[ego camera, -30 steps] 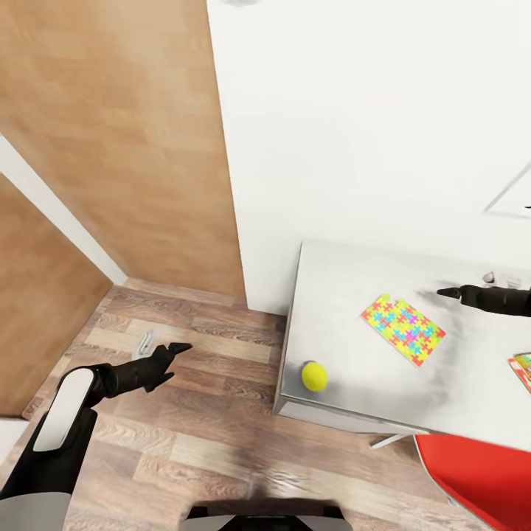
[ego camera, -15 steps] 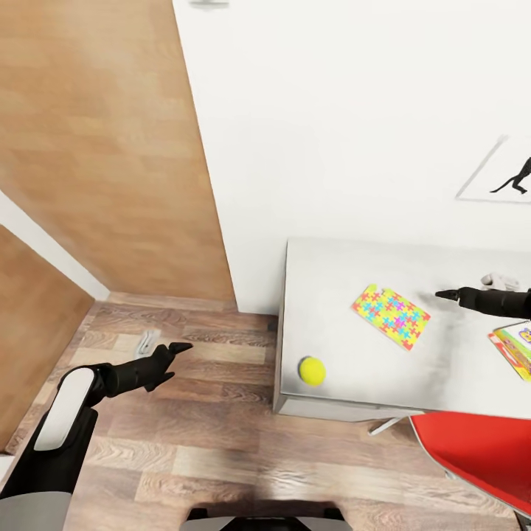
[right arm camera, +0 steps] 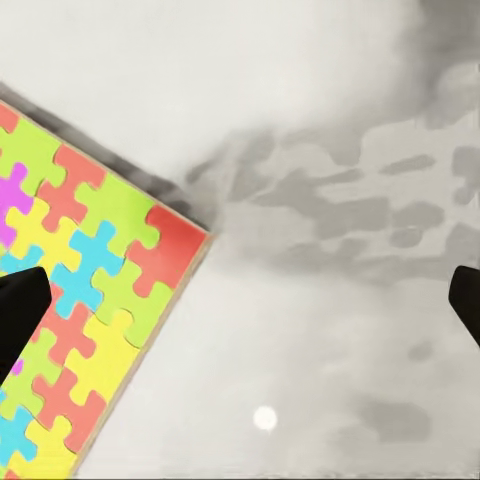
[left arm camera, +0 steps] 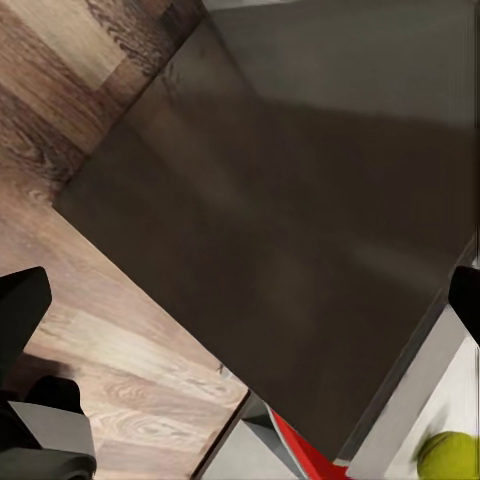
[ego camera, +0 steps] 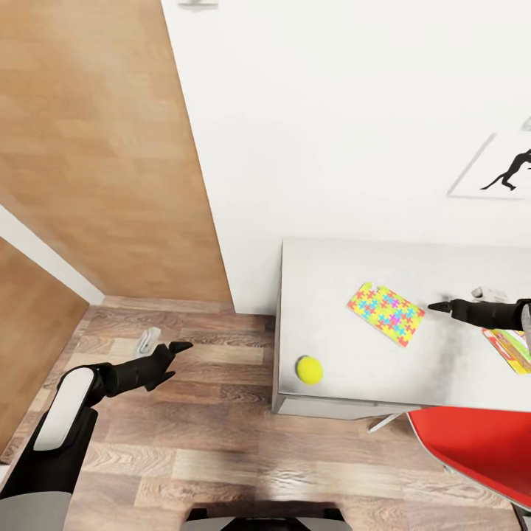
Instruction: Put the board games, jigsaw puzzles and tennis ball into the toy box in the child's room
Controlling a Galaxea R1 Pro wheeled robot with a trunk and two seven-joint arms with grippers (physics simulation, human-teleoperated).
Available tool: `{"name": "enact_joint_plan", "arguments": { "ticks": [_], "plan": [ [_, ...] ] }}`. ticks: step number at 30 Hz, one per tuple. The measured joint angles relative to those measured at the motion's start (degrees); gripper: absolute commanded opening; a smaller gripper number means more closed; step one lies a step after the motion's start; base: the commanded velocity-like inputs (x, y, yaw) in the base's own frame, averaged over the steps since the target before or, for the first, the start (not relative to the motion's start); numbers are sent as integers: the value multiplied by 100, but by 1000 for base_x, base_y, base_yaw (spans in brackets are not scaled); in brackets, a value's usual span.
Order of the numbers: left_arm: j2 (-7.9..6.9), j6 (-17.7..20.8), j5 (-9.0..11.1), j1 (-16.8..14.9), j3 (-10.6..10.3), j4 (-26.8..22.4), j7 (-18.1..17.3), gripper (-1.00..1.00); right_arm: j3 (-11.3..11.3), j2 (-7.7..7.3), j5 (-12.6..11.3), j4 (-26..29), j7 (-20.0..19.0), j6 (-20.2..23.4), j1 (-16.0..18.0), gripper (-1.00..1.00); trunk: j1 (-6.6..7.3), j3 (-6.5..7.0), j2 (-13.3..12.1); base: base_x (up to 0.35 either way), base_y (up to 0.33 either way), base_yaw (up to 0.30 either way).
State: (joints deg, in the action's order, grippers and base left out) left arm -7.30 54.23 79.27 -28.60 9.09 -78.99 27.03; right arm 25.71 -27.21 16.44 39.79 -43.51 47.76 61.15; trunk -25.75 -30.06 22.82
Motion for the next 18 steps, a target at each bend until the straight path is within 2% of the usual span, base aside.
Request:
{"name": "enact_joint_plan", "arguments": {
  "ticks": [18],
  "plan": [
    [0,48,18,22,41,-77,-4,100,6,282,3,-190,15,200,-71,100,0,1,0,0,2,-5]
  ]
}}
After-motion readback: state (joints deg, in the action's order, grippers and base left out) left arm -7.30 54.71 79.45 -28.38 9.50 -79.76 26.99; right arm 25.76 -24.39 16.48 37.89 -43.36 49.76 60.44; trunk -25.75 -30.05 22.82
